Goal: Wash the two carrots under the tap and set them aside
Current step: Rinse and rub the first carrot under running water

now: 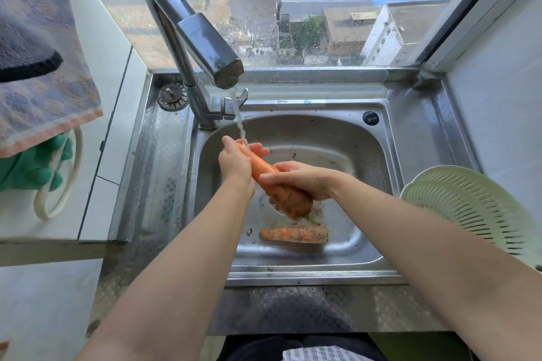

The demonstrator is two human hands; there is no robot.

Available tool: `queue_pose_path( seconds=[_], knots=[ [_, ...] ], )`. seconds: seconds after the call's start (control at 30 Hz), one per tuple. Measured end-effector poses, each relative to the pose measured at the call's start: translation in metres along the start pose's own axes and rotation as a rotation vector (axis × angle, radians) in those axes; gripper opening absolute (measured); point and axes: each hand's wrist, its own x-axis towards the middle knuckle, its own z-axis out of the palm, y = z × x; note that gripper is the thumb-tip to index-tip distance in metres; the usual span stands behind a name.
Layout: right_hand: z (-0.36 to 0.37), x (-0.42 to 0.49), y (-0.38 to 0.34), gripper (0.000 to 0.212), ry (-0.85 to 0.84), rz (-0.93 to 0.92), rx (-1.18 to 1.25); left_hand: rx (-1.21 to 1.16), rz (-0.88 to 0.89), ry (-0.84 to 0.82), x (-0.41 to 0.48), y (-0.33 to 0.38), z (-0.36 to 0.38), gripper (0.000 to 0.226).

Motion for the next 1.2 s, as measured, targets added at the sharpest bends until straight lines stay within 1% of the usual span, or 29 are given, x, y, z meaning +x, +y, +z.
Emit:
queue_pose_path(
  seconds=[0.07,0.1,0.13,0.17,0.23,0.3,0.33,0.4,0.43,0.5,0.53,0.57,0.6,0.67,0.7,0.73,0.8,0.87,0.9,0.97,1.03,1.07,1.1,1.13,1.2],
  knots=[
    [0.000,-0.002,0.001,0.046,0.046,-0.047,0.133,-0.029,-0.013,-0.166,-0.004,-0.004,-0.003,0.027],
    [0.000,-0.004,0.001,0.048,0.049,-0.042,0.202,-0.020,-0.008,-0.239,-0.005,-0.007,-0.006,0.023],
    [0.000,-0.004,0.001,0.053,0.042,-0.023,0.245,0.018,0.009,-0.268,-0.005,-0.011,-0.007,0.022],
    [-0.001,-0.003,0.001,0.057,0.028,0.000,0.252,0.054,0.033,-0.243,-0.003,-0.012,-0.007,0.024],
    [0.001,-0.001,0.001,0.064,0.000,0.035,0.198,0.048,0.063,-0.106,-0.002,-0.011,-0.003,0.032],
    [0.005,0.002,0.000,0.064,-0.030,0.043,0.130,-0.066,0.008,-0.011,0.001,-0.007,0.001,0.042],
    [0.006,0.004,-0.001,0.061,-0.014,0.026,0.097,-0.124,-0.032,0.007,0.002,-0.006,-0.001,0.046],
    [0.012,0.005,-0.006,0.055,0.096,-0.008,0.048,-0.171,-0.076,-0.017,0.003,-0.006,-0.008,0.051],
    [0.014,0.008,-0.007,0.054,0.178,-0.022,0.028,-0.151,-0.061,-0.048,0.003,-0.008,-0.010,0.049],
    [0.016,0.015,-0.007,0.052,0.331,-0.068,-0.042,-0.033,0.025,-0.098,0.001,-0.014,-0.011,0.032],
    [0.015,0.018,-0.007,0.052,0.362,-0.081,-0.068,0.007,0.071,-0.085,-0.001,-0.014,-0.010,0.026],
    [0.016,0.019,-0.007,0.054,0.335,-0.082,-0.059,0.012,0.097,-0.053,-0.001,-0.014,-0.009,0.024],
    [0.015,0.018,-0.007,0.059,0.258,-0.057,-0.025,-0.013,0.095,-0.015,-0.001,-0.010,-0.008,0.026],
    [0.015,0.010,-0.007,0.067,0.066,0.011,-0.003,-0.150,0.056,0.037,0.006,-0.002,-0.012,0.034],
    [0.014,0.008,-0.007,0.067,0.029,0.023,-0.032,-0.210,0.050,0.051,0.010,0.002,-0.015,0.035],
    [0.015,0.009,-0.006,0.067,0.057,0.010,-0.054,-0.230,0.046,0.051,0.012,0.004,-0.018,0.035],
    [0.017,0.018,-0.004,0.067,0.217,-0.068,-0.045,-0.126,0.059,-0.008,0.012,0.003,-0.019,0.034],
    [0.022,0.028,-0.005,0.064,0.361,-0.136,-0.013,0.069,0.092,-0.087,0.007,-0.007,-0.016,0.047],
    [0.025,0.030,-0.006,0.063,0.403,-0.152,0.002,0.126,0.102,-0.106,0.004,-0.011,-0.014,0.051],
    [0.030,0.027,-0.010,0.060,0.419,-0.146,0.052,0.150,0.109,-0.082,-0.002,-0.010,-0.011,0.057],
    [0.032,0.023,-0.013,0.056,0.373,-0.113,0.088,0.120,0.049,-0.006,-0.003,-0.004,-0.010,0.073],
    [0.032,0.021,-0.015,0.052,0.357,-0.103,0.101,0.095,0.040,0.012,-0.002,-0.003,-0.010,0.073],
    [0.033,0.020,-0.016,0.049,0.362,-0.095,0.108,0.081,0.062,-0.004,-0.002,-0.004,-0.011,0.067],
    [0.033,0.020,-0.017,0.048,0.379,-0.093,0.113,0.100,0.106,-0.038,-0.004,-0.006,-0.012,0.063],
    [0.034,0.019,-0.018,0.048,0.402,-0.102,0.122,0.216,0.206,-0.099,-0.009,-0.013,-0.012,0.053]
  ],
)
